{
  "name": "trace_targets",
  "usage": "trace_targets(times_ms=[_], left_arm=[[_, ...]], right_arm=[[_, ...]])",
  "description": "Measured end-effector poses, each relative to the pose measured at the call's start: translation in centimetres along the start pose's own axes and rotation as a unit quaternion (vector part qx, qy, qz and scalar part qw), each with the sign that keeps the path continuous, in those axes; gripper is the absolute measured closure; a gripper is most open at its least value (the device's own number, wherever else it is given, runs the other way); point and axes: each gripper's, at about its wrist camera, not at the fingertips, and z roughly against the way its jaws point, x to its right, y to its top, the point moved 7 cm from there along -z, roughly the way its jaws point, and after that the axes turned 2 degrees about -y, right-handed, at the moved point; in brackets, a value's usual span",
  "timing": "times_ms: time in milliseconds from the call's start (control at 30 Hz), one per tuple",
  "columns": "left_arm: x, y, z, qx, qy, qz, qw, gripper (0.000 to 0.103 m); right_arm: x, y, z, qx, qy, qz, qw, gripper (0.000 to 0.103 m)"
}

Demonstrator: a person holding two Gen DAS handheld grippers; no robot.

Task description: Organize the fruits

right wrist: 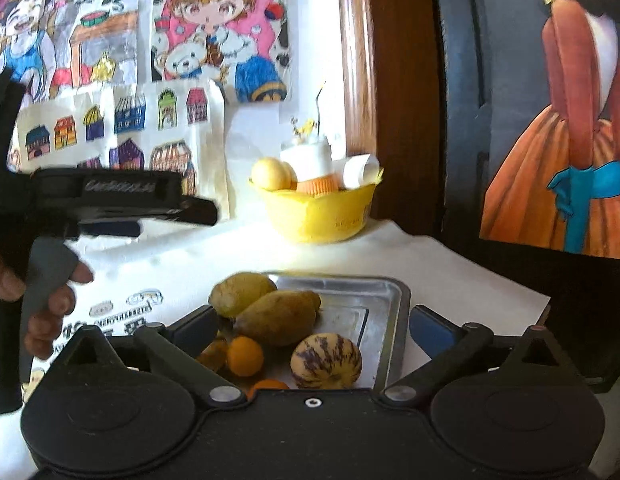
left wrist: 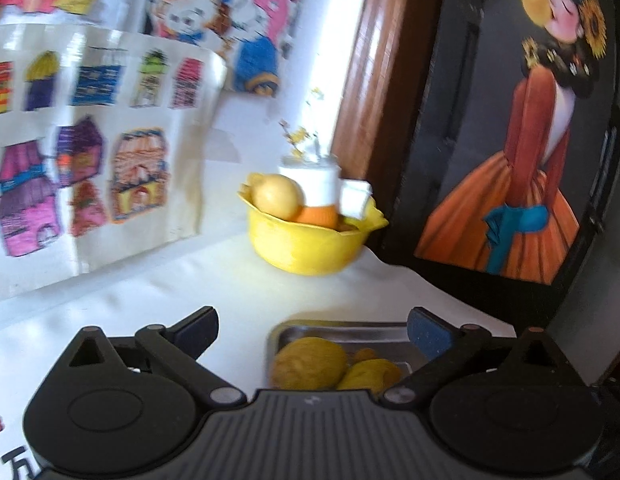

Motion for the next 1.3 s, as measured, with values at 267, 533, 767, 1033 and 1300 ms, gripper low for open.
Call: trace_targets(times_ms=[267,533,767,1033,1300], left_arm=[[-2.8,-0.3,3.7,0.032,0.028,0.024,0.9988,0.0],[-4.3,-1.6,6.4,0.028,0.026,0.038,0.9985,0.0],[-5.5,-3.1,8.6,0.011,0.014,0.053,0.9984,0.0],[-6.5,-4.4,11.1,0.008,0.003,0.034,0.9994,0.0],[-7.5,-5.3,13.7,0.013,-0.018,0.004,0.9997,0.0]], right_arm=[[-0.7,0.3,2.2,0.027,-0.018,-0.037,0.999,0.001],[-2.1,-0.2,5.1,0.041,-0.02,-0.052,0.998,0.001],[-3.7,-1.5,7.4,0.042,-0.037,-0.042,0.998,0.001],[-5.3,-3.1,9.8,0.04,-0.059,-0.063,0.995,0.001],[-8.3,-3.6,12.3,0.049,-0.107,-0.046,0.992,0.001]])
